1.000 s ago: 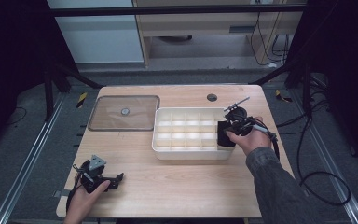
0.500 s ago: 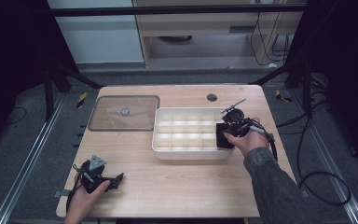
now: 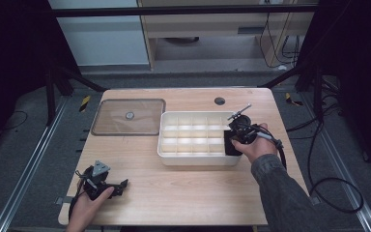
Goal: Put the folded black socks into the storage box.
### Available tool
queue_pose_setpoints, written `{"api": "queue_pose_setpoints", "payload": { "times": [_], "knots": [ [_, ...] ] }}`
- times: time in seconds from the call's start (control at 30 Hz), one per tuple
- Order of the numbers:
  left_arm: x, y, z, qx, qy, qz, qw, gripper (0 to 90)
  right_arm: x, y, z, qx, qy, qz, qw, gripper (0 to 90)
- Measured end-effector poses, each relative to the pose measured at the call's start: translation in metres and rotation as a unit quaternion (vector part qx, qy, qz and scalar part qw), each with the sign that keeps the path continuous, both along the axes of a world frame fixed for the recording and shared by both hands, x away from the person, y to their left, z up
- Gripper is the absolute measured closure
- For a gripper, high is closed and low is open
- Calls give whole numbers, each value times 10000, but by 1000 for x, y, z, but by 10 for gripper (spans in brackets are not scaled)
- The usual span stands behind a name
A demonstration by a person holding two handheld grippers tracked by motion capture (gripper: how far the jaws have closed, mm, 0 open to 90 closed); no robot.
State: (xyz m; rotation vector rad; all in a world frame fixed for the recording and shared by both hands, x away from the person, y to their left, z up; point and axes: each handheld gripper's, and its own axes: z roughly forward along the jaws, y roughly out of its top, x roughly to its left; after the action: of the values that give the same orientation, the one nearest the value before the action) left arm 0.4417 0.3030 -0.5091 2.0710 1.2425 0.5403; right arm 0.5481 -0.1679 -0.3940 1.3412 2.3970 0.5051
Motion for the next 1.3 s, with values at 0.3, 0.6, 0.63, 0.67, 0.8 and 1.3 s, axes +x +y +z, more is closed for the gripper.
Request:
{"api": "queue_pose_setpoints", "payload": {
  "times": [0.3, 0.6, 0.63, 0.67, 0.8, 1.3],
  "knots": [
    [0, 0, 0, -1, 0, 1, 10000, 0, -2, 4, -7, -99, 0, 60, 9999, 675],
    [0, 0, 0, 0, 0, 0, 10000, 0, -3, 6, -9, -167, -18, 81, 9998, 675],
    [0, 0, 0, 0, 0, -1, 10000, 0, -3, 7, -9, -163, -13, 60, 9998, 675],
    [0, 0, 0, 0, 0, -1, 10000, 0, -3, 7, -10, -154, -9, 55, 9999, 675],
    [0, 0, 0, 1, -1, 1, 10000, 0, -4, 8, -11, -182, -25, 64, 9998, 674],
    [0, 0, 0, 0, -1, 1, 10000, 0, -4, 9, -14, -242, -31, 113, 9996, 676]
  ]
}}
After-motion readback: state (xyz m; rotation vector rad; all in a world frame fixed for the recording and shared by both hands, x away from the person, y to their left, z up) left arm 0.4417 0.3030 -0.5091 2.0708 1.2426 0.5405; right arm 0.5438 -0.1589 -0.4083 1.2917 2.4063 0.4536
